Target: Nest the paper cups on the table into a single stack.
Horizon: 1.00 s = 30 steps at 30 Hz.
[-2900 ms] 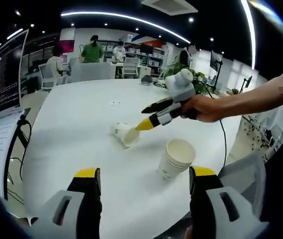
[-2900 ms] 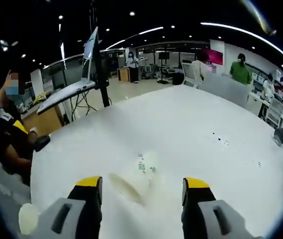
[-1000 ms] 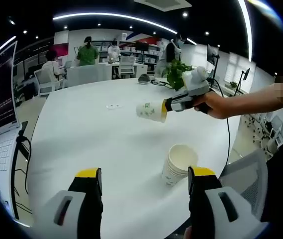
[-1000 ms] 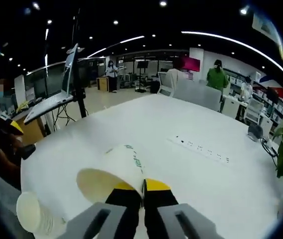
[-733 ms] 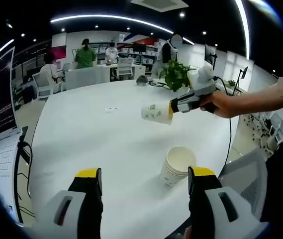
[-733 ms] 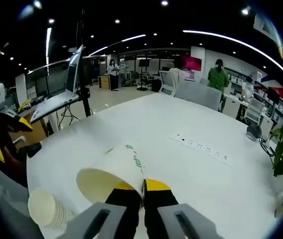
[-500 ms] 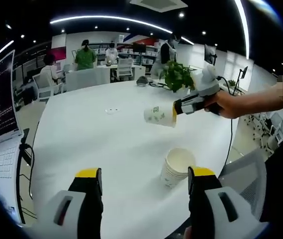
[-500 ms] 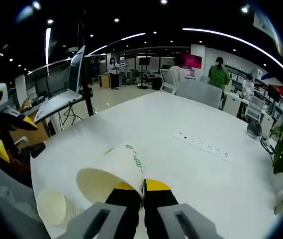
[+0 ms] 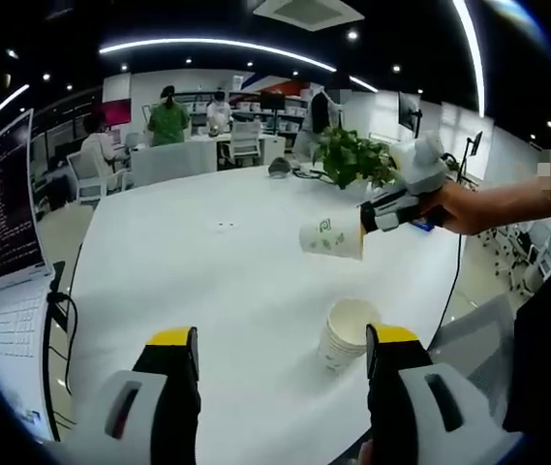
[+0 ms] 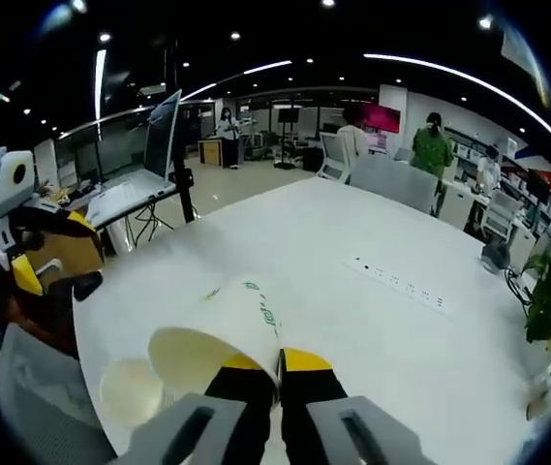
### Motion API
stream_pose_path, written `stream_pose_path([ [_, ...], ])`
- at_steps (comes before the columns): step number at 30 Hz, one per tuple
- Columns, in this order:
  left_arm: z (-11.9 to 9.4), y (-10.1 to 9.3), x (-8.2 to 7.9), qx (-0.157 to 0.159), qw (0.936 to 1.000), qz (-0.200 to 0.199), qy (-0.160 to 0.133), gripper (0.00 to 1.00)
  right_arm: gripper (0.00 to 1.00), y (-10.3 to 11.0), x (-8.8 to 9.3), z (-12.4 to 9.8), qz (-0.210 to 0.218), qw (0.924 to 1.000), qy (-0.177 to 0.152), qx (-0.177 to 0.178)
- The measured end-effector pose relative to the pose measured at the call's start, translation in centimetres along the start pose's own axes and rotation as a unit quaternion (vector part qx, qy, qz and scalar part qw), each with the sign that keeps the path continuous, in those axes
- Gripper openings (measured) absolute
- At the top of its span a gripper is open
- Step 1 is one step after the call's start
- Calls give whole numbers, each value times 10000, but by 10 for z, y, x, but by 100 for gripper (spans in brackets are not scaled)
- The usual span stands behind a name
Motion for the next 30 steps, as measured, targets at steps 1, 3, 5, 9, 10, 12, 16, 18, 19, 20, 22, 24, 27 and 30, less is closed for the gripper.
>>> stream_pose_path([
  [1,0,1,0,-4,10000,9,-5,69,0,-1,-1,0,-4,10000,3,-2],
  [3,-1,1,-1,-14,10000,25,-21,69,0,-1,-2,-1,-8,10000,-1,-9],
  [5,-2,0,-3,-9,10000,56,-35,69,0,2,-4,-4,-13,10000,-5,-15],
  [9,-1,1,-4,28,9999,146,-42,69,0,6,-4,-5,-27,10000,-9,-35],
  [10,-1,0,-4,39,9998,169,-35,69,0,9,-4,-6,-38,10000,-5,-48],
  [12,0,-1,-3,60,9998,197,-24,69,0,9,-4,-5,-64,10000,9,-57],
  [16,3,-4,-4,135,9988,464,18,69,0,20,-3,-6,-163,9998,85,-113],
  [18,3,-7,-4,139,9981,605,45,69,0,25,-4,-8,-170,9997,101,-142],
  [19,3,-9,-6,144,9975,689,41,69,0,24,-5,-8,-180,9996,115,-160],
  [20,4,-8,-7,152,9971,746,31,69,0,24,-5,-8,-200,9996,124,-176],
  [22,6,-7,-9,169,9959,887,28,69,0,28,-7,-10,-278,9992,157,-232],
  [24,8,-9,-12,166,9923,1226,70,69,0,32,-8,-12,-365,9986,199,-322],
  [27,13,-11,-15,215,9870,1587,102,69,0,38,-8,-14,-442,9980,241,-369],
  [30,16,-33,-20,369,9759,2145,157,69,0,39,-8,-12,-464,9974,292,-462],
])
Point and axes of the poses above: the point that each gripper's makers call its tool centre point, and the gripper's own axes: z roughly forward along the fingers, y roughly to its left, x roughly out of its underside, the point moved 4 cm from there along -z, roughly backward along the fingers, and after that the axes turned 7 degrees about -x, right-handed, at the moved point
